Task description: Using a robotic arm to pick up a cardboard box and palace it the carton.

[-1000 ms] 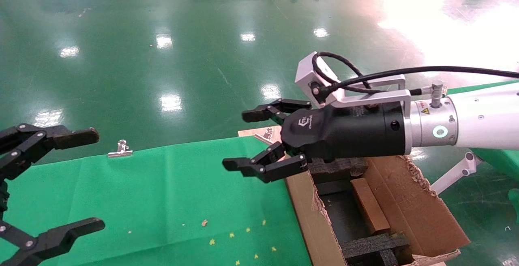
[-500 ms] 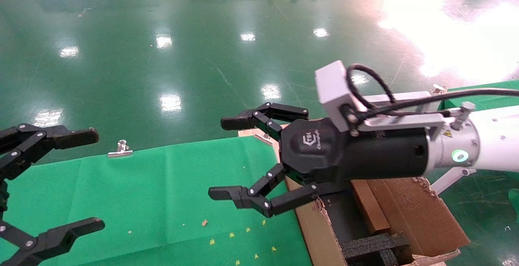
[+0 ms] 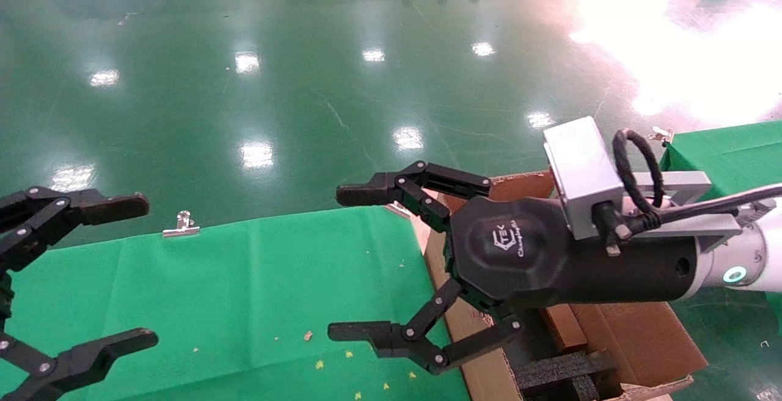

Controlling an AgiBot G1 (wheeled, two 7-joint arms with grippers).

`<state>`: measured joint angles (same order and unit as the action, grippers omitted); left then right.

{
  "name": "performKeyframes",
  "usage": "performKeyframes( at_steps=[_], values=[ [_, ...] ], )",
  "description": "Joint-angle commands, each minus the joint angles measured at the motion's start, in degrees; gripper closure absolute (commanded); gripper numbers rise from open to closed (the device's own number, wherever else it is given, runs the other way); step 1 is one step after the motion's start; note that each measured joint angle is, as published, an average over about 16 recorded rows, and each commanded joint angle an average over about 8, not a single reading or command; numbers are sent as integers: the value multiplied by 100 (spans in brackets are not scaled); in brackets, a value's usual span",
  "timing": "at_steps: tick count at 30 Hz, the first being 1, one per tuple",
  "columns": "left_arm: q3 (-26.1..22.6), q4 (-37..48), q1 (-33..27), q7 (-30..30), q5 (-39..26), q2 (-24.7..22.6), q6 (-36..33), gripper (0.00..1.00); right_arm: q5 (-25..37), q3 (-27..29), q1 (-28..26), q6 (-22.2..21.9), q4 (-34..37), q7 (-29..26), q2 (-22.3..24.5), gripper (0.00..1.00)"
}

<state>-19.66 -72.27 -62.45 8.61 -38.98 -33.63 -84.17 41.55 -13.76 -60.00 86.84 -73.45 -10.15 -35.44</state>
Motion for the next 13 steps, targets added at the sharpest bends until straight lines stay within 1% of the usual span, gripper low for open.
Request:
performKeyframes(
  at_steps=[1, 13],
  values=[
    [0, 0, 0, 0, 1, 0, 0, 0, -10, 63, 45, 34, 4, 16, -14, 0],
    [0, 0, 0, 0, 1, 0, 0, 0, 7, -116, -79, -57, -4, -33, 20, 0]
  ],
)
